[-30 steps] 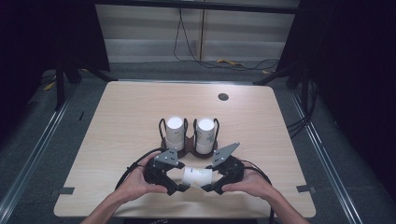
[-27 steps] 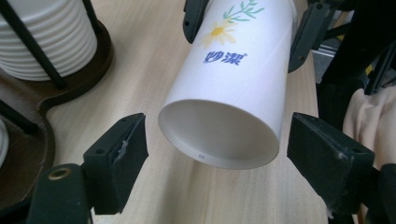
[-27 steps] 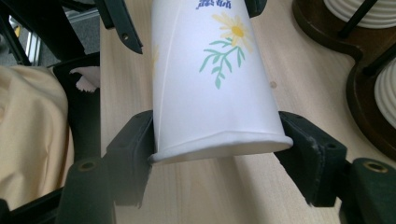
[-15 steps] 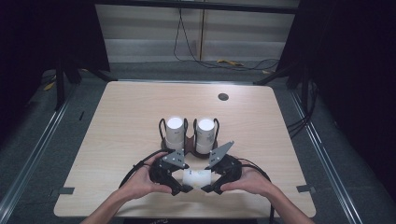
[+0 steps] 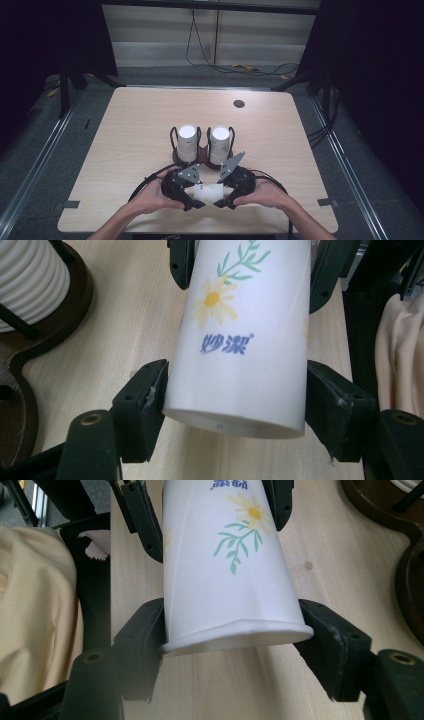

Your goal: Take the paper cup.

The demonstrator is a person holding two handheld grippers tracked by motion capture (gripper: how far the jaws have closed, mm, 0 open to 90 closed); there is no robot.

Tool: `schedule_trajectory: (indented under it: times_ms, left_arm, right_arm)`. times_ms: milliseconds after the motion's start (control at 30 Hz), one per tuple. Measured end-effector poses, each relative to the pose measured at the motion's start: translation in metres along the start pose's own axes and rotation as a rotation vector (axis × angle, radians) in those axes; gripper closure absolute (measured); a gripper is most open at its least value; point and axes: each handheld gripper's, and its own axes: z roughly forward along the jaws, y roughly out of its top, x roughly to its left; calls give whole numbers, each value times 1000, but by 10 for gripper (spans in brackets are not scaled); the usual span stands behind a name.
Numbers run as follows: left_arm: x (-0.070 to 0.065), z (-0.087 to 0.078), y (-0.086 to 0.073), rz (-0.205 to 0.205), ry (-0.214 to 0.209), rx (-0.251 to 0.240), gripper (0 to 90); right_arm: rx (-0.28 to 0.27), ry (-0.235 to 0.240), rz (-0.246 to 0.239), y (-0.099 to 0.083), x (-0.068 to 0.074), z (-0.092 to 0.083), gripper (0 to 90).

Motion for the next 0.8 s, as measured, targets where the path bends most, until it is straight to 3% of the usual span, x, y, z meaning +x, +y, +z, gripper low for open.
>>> schedule_trajectory:
  times_ms: [100, 367, 800]
  left_arm:
    - [0, 1, 0, -7, 1, 2, 277]
    - [-1, 1, 0, 19, 3, 15, 322]
    - [-1, -1, 0, 15, 1, 1, 354]
  right_arm:
    - [3, -3, -4, 2, 0, 2, 311]
    - [6, -2, -9, 2, 0, 4, 306]
    - [-56, -15, 54, -2, -3, 2, 168]
